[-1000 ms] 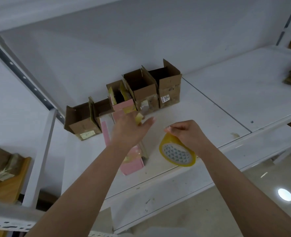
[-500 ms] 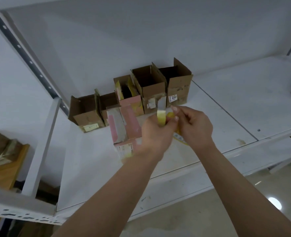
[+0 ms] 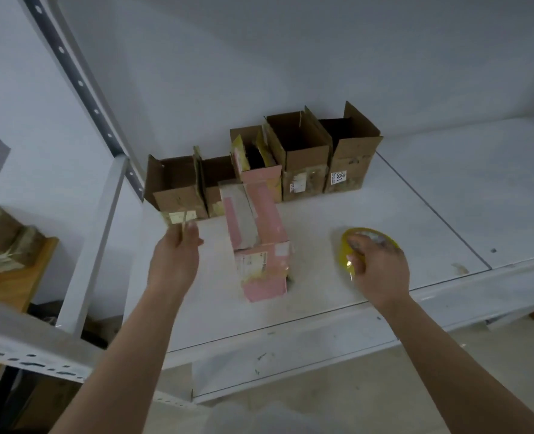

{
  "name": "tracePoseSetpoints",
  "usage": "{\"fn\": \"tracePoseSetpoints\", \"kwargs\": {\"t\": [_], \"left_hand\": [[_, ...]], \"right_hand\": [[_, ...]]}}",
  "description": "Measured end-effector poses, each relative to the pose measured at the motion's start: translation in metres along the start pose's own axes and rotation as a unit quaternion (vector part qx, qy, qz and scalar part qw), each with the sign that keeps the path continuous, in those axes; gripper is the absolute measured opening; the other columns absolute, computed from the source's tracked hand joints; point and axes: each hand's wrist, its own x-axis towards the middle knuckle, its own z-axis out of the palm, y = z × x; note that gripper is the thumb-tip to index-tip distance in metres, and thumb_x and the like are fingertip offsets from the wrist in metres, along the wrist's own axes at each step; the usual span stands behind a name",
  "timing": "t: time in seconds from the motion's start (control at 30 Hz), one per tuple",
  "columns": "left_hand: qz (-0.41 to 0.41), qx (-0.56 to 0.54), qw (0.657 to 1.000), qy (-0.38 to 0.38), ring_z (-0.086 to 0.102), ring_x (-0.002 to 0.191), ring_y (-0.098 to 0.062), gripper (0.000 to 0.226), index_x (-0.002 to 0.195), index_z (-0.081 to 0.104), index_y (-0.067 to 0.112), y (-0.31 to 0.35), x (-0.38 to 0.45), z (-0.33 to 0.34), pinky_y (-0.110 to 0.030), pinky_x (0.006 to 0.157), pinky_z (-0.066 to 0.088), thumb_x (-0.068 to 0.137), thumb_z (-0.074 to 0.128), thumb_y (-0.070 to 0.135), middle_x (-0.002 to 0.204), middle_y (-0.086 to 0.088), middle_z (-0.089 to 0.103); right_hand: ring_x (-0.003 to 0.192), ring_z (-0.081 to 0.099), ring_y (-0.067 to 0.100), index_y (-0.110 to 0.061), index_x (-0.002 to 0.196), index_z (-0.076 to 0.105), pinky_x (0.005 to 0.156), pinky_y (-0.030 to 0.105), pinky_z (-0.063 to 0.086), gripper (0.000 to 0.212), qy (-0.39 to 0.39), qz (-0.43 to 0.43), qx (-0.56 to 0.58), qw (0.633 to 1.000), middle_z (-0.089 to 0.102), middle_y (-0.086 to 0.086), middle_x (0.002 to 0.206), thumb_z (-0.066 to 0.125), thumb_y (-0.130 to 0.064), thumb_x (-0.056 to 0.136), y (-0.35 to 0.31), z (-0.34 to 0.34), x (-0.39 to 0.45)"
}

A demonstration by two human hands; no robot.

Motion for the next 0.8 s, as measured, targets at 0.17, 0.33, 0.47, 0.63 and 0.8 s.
{"fn": "tracePoseSetpoints", "kwargs": {"t": [0.17,0.33,0.47,0.63,0.8], "left_hand": [[-0.065,0.248,0.960,-0.111,0.056,0.091,-0.036,0.032,0.119,0.052,0.004,-0.076,-0.006,0.007,-0.045,0.086,0.049,0.103,0.035,0.025,0.115,-0.022,0.051],[0.015,0.101,0.994,-0.041,0.042,0.133,-0.023,0.046,0.146,0.042,0.016,-0.062,-0.024,0.005,-0.030,0.107,0.034,0.102,0.045,0.031,0.147,-0.006,0.043],[0.104,-0.121,0.985,-0.068,0.050,0.101,0.020,0.045,0.147,0.039,0.030,-0.017,-0.043,0.010,-0.015,0.094,0.042,0.102,0.045,0.029,0.121,0.022,0.058],[0.158,-0.122,0.970,-0.139,0.031,0.141,-0.004,0.043,0.146,0.039,0.017,-0.003,-0.060,0.029,0.002,0.102,0.022,0.103,0.044,0.018,0.138,0.018,0.040],[0.169,-0.111,0.971,-0.126,0.042,0.128,0.006,0.040,0.133,0.057,0.020,-0.013,-0.052,0.030,-0.001,0.092,0.035,0.093,0.063,0.019,0.141,-0.002,0.052]], "right_hand": [[0.115,0.055,0.031,-0.019,0.133,0.050,0.094,0.035,0.039,0.041,-0.073,0.051,-0.032,0.995,0.064,0.009,0.121,0.058,-0.026,0.093,-0.011,0.005,-0.006],[0.116,0.055,0.030,-0.010,0.132,0.057,0.093,0.034,0.041,0.036,0.047,-0.034,0.143,0.988,0.062,0.012,0.127,0.054,-0.017,0.097,-0.048,-0.024,0.001],[0.109,0.054,-0.006,-0.015,0.135,0.057,0.091,0.002,0.036,0.037,0.034,-0.099,0.287,0.952,0.060,-0.010,0.124,0.048,-0.026,0.101,-0.090,-0.034,-0.006],[0.084,0.067,0.004,-0.017,0.135,0.056,0.078,0.018,0.050,0.036,0.002,-0.137,0.256,0.957,0.071,-0.008,0.105,0.053,-0.022,0.100,-0.109,-0.030,-0.020],[0.074,0.069,0.004,-0.022,0.119,0.070,0.072,0.026,0.054,0.034,0.037,-0.145,0.238,0.960,0.075,-0.004,0.098,0.072,-0.029,0.086,-0.100,-0.034,-0.025]]}}
